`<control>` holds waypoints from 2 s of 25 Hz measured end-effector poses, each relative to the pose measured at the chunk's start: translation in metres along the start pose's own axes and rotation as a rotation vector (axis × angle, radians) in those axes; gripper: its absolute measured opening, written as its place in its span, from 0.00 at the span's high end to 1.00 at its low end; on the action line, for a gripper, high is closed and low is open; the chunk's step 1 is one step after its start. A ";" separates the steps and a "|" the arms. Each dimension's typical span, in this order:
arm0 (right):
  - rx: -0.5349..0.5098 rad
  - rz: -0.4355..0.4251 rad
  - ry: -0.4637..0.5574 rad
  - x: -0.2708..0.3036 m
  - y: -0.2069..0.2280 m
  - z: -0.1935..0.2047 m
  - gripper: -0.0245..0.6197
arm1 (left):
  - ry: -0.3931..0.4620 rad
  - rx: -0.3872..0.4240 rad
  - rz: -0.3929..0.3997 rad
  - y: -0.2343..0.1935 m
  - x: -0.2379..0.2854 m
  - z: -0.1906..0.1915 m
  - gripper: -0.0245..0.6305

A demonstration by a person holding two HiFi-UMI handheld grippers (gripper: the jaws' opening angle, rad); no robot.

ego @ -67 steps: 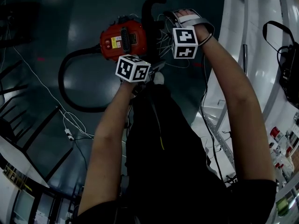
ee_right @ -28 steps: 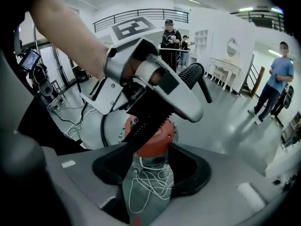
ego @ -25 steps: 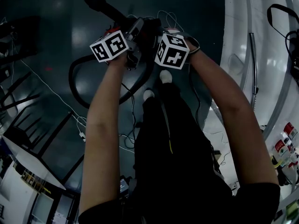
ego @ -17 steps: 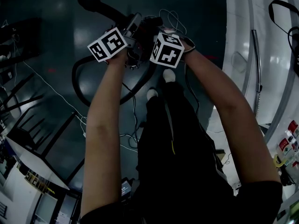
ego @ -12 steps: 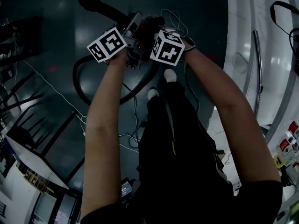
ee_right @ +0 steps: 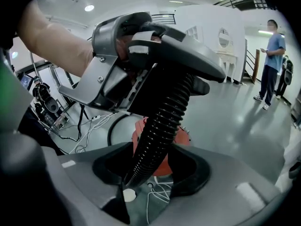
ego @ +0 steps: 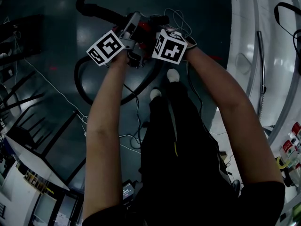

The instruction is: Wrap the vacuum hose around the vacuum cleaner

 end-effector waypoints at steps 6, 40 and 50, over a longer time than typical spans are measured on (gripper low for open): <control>0.013 -0.041 -0.021 0.005 0.000 -0.002 0.63 | 0.032 -0.070 0.012 -0.014 -0.009 0.003 0.76; -0.109 -0.234 0.005 -0.017 -0.006 -0.041 0.68 | -0.162 0.174 0.202 -0.060 -0.063 0.005 0.23; -0.058 -0.235 0.018 -0.019 -0.001 -0.043 0.69 | -0.281 0.116 0.192 -0.074 -0.072 0.000 0.23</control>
Point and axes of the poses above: the fingertips, and each gripper's own axes: x forward along the fingers, y to its right, z out of its underside, the point moved 9 cm from there along -x, backward along the fingers, and after that the axes turned 7 degrees about -z, right-handed, at the moved point
